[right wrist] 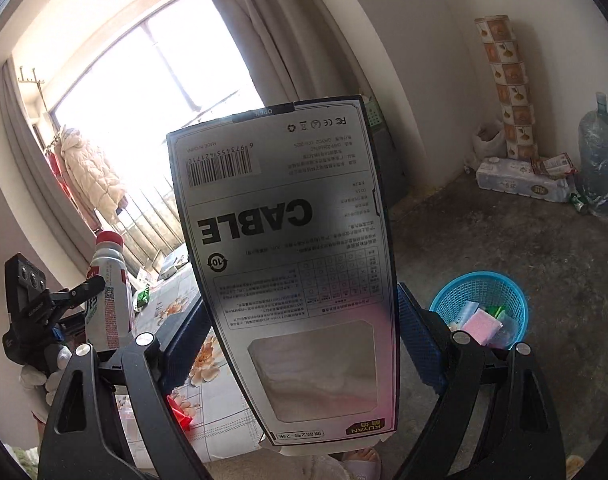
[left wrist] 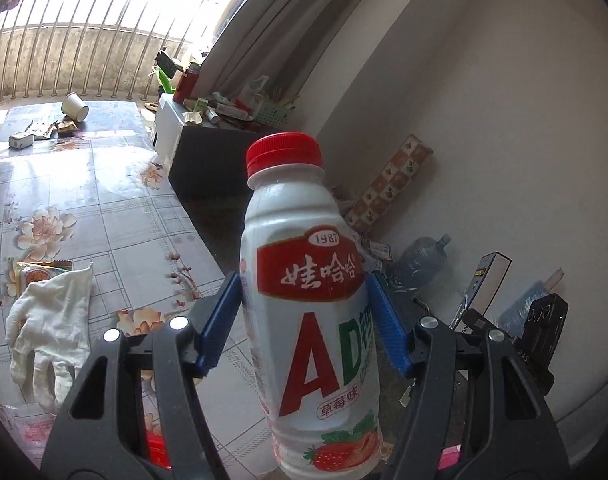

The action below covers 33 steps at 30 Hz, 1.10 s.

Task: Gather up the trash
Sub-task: 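Lift the bottle and the CABLE box and carry them over the wastebasket, then open both grippers to drop the bottle and box into the wastebasket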

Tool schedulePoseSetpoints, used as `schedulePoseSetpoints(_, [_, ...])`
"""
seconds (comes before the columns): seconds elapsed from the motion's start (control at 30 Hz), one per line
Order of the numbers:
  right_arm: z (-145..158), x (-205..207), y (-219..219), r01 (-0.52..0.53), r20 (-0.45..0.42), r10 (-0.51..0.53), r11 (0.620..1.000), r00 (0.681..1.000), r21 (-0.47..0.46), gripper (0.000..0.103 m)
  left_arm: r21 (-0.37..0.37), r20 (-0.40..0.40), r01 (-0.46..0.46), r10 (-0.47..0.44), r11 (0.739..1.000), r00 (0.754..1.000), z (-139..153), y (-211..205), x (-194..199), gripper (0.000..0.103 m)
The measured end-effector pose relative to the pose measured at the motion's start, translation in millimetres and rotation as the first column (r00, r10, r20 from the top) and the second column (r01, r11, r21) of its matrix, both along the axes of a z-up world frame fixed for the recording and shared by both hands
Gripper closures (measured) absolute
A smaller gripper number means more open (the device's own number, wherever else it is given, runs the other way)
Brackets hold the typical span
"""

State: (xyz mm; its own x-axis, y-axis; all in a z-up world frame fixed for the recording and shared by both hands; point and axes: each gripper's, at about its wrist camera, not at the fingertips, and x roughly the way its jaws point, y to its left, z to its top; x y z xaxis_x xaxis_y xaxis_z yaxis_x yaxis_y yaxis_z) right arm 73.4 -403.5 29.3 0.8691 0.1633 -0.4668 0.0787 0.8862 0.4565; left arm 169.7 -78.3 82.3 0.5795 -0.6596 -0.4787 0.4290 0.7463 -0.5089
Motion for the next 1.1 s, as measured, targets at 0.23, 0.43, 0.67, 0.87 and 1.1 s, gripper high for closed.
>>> schedulePoseSetpoints(0.23, [-53.0, -25.5, -81.3, 0.195, -0.088, -0.183, 0.968, 0.979, 0.16, 0.018, 0.075, -0.132, 0.221, -0.21, 0.972, 0.969, -20.6, -132.0, 41.6, 0.042])
schedulePoseSetpoints(0.43, [-131.3, -18.9, -138.4, 0.255, -0.205, -0.186, 0.885, 0.961, 0.391, 0.018, 0.156, -0.316, 0.364, -0.302, 0.918, 0.899, -75.7, -250.5, 86.0, 0.042])
schedulePoseSetpoints(0.67, [-219.4, 36.1, -189.9, 0.307, -0.334, -0.142, 0.798, 0.932, 0.518, 0.018, 0.263, -0.495, 0.453, -0.284, 0.852, 0.821, -167.9, -357.1, 130.7, 0.042])
schedulePoseSetpoints(0.87, [-280.0, 106.4, -232.2, 0.374, -0.43, -0.129, 0.744, 0.893, 0.554, 0.016, 0.308, -0.562, 0.473, -0.243, 0.826, 0.791, -225.9, -416.7, 171.9, 0.042])
schedulePoseSetpoints(1.1, [-365.7, 155.0, -259.0, 0.514, -0.595, -0.157, 0.699, 0.788, 0.497, 0.015, 0.331, -0.593, 0.426, -0.165, 0.842, 0.788, -264.3, -430.9, 197.8, 0.031])
